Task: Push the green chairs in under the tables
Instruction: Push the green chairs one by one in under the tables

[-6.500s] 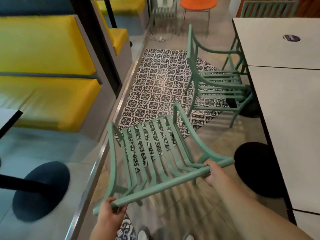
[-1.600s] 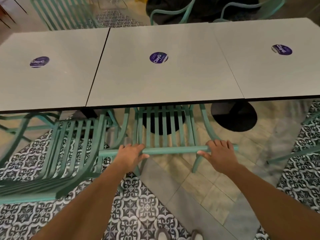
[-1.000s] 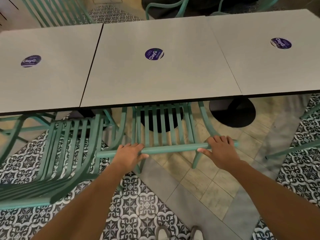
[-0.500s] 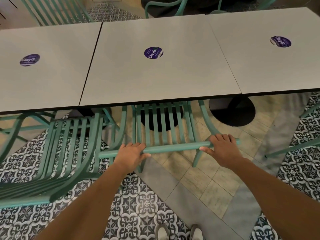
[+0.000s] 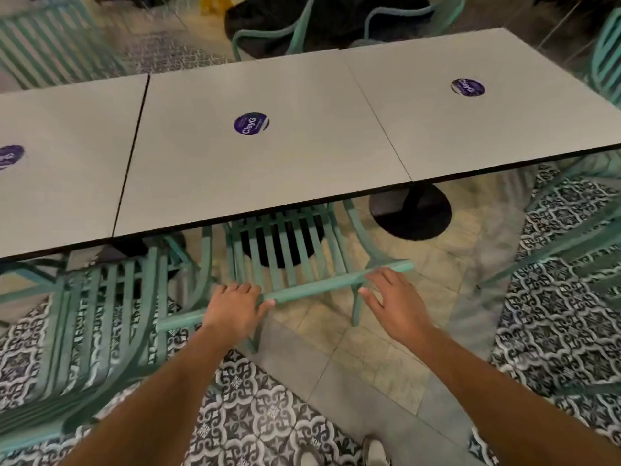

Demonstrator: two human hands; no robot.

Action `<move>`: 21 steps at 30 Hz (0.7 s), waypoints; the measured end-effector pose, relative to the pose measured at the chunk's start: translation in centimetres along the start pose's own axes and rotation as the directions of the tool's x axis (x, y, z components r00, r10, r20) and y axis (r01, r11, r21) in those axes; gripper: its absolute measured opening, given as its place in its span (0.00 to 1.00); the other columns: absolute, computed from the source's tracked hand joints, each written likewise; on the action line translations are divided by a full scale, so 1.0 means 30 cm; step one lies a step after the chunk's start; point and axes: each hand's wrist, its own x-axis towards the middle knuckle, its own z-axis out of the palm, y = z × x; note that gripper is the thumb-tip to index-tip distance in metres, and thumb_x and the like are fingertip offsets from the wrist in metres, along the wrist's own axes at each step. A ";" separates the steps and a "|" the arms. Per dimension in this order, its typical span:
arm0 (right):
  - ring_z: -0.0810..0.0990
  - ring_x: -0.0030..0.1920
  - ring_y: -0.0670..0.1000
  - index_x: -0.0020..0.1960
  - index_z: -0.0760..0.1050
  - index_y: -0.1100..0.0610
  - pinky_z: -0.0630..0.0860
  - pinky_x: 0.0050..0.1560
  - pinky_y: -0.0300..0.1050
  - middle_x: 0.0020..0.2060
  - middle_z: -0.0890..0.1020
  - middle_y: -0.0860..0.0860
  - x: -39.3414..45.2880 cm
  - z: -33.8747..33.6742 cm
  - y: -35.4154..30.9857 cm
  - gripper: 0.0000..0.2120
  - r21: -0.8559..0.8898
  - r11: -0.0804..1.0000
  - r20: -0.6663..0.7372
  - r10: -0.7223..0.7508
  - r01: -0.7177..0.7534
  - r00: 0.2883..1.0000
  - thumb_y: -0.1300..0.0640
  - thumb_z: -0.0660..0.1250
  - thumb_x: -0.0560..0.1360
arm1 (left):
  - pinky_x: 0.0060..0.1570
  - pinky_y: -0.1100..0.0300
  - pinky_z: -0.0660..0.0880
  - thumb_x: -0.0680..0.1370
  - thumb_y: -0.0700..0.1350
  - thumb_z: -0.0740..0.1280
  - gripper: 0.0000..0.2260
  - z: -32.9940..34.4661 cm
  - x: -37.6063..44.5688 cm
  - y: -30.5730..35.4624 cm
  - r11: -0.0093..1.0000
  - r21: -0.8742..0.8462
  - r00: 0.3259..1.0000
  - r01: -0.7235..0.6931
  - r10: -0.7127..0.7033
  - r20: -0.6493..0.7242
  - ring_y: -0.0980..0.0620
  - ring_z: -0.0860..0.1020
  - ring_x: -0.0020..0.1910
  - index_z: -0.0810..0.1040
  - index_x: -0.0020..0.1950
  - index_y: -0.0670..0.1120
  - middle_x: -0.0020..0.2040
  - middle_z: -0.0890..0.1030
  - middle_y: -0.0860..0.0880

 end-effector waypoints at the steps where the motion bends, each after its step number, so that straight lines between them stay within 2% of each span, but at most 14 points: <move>1: 0.73 0.62 0.52 0.65 0.74 0.54 0.71 0.61 0.48 0.59 0.77 0.50 -0.046 -0.013 0.025 0.24 0.027 0.999 -0.013 0.032 -0.032 0.999 0.41 0.54 0.79 | 0.64 0.51 0.65 0.81 0.63 0.46 0.25 -0.024 0.015 0.043 0.999 0.025 0.999 -0.045 0.046 -0.029 0.47 0.70 0.65 0.71 0.66 0.50 0.64 0.75 0.49; 4: 0.74 0.61 0.54 0.66 0.73 0.54 0.72 0.59 0.48 0.61 0.77 0.51 -0.208 -0.056 0.162 0.21 0.055 0.971 -0.041 0.235 -0.232 0.971 0.43 0.58 0.79 | 0.65 0.53 0.63 0.82 0.59 0.50 0.23 -0.107 0.072 0.207 0.969 0.118 0.970 -0.218 0.228 -0.080 0.47 0.69 0.66 0.67 0.70 0.49 0.66 0.73 0.49; 7: 0.74 0.62 0.57 0.67 0.72 0.54 0.72 0.61 0.50 0.63 0.76 0.54 -0.377 -0.106 0.355 0.27 0.099 0.885 -0.029 0.459 -0.455 0.888 0.37 0.54 0.78 | 0.67 0.53 0.62 0.82 0.56 0.53 0.21 -0.191 0.134 0.414 0.911 0.209 0.919 -0.356 0.382 -0.097 0.47 0.68 0.67 0.65 0.72 0.49 0.68 0.71 0.49; 10: 0.72 0.64 0.55 0.71 0.68 0.53 0.70 0.62 0.48 0.65 0.74 0.53 -0.533 -0.183 0.550 0.24 0.090 0.799 -0.032 0.598 -0.594 0.800 0.43 0.57 0.79 | 0.67 0.53 0.62 0.81 0.53 0.54 0.20 -0.255 0.179 0.647 0.840 0.291 0.859 -0.458 0.503 -0.100 0.47 0.68 0.68 0.66 0.72 0.49 0.68 0.71 0.49; 14: 0.72 0.63 0.54 0.71 0.66 0.53 0.70 0.62 0.48 0.64 0.74 0.53 -0.734 -0.312 0.773 0.22 0.173 0.660 -0.084 0.750 -0.732 0.656 0.45 0.58 0.80 | 0.65 0.54 0.63 0.80 0.53 0.57 0.20 -0.334 0.221 1.006 0.730 0.369 0.773 -0.575 0.633 -0.050 0.47 0.69 0.66 0.67 0.71 0.48 0.67 0.72 0.49; 18: 0.72 0.61 0.57 0.67 0.68 0.55 0.71 0.60 0.52 0.62 0.75 0.55 -0.872 -0.460 0.990 0.21 0.212 0.546 -0.178 0.837 -0.810 0.517 0.45 0.59 0.79 | 0.56 0.55 0.72 0.75 0.55 0.64 0.17 -0.454 0.286 1.403 0.614 0.444 0.653 -0.653 0.753 -0.081 0.48 0.77 0.54 0.77 0.60 0.50 0.55 0.80 0.50; 20: 0.70 0.65 0.57 0.70 0.66 0.55 0.69 0.64 0.52 0.64 0.73 0.55 -0.900 -0.535 1.063 0.23 0.227 0.500 -0.198 0.864 -0.836 0.463 0.45 0.58 0.79 | 0.58 0.52 0.71 0.75 0.54 0.63 0.17 -0.503 0.304 1.559 0.564 0.434 0.592 -0.703 0.802 -0.083 0.47 0.77 0.55 0.77 0.61 0.49 0.56 0.79 0.49; 21: 0.69 0.66 0.56 0.71 0.65 0.55 0.68 0.65 0.52 0.66 0.73 0.55 -0.929 -0.584 1.124 0.24 0.252 0.463 -0.213 0.883 -0.850 0.418 0.45 0.58 0.79 | 0.60 0.51 0.69 0.77 0.54 0.60 0.18 -0.537 0.318 1.687 0.510 0.446 0.538 -0.736 0.840 -0.071 0.47 0.75 0.58 0.75 0.63 0.48 0.58 0.78 0.49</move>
